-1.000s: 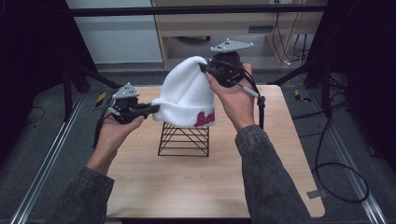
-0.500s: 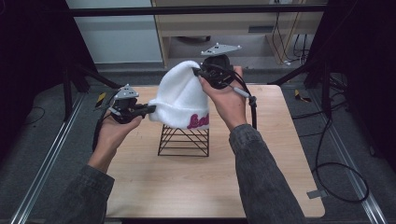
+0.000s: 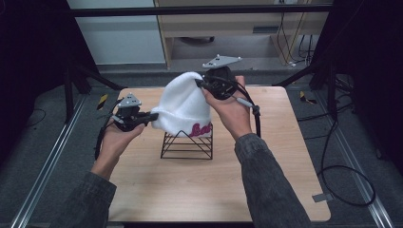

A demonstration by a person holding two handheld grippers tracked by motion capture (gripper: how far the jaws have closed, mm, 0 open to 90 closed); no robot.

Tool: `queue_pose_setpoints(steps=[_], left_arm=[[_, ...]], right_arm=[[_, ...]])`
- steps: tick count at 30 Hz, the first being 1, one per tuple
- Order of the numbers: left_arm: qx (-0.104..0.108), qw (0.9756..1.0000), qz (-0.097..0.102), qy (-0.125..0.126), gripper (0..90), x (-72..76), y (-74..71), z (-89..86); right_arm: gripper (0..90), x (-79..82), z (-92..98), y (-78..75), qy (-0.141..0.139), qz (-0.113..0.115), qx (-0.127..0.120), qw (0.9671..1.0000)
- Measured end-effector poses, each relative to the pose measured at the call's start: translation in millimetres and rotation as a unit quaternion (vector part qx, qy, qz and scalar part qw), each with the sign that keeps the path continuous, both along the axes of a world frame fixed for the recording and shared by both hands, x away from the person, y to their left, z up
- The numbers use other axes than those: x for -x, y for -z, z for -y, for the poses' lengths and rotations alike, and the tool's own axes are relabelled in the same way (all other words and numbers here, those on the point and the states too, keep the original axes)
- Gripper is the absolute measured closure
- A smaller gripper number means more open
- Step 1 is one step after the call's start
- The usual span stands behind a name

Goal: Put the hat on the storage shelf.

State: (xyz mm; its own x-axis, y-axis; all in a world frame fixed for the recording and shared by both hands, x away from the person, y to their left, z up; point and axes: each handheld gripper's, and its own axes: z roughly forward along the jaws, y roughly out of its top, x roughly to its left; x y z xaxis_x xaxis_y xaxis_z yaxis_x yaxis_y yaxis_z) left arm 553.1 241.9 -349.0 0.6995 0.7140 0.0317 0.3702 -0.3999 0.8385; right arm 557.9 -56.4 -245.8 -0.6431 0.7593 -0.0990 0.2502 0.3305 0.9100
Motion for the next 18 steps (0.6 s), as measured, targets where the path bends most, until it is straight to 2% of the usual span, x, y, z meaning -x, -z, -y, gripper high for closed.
queue_pose_setpoints(steps=[18], left_arm=[[0.002, 1.0000, -0.007, 0.005, 84.5, 5.6, 20.4, -5.5]], right_arm=[[82.9, 11.1, 0.4, 21.3, -0.020, -0.014, 0.005, 0.9997]])
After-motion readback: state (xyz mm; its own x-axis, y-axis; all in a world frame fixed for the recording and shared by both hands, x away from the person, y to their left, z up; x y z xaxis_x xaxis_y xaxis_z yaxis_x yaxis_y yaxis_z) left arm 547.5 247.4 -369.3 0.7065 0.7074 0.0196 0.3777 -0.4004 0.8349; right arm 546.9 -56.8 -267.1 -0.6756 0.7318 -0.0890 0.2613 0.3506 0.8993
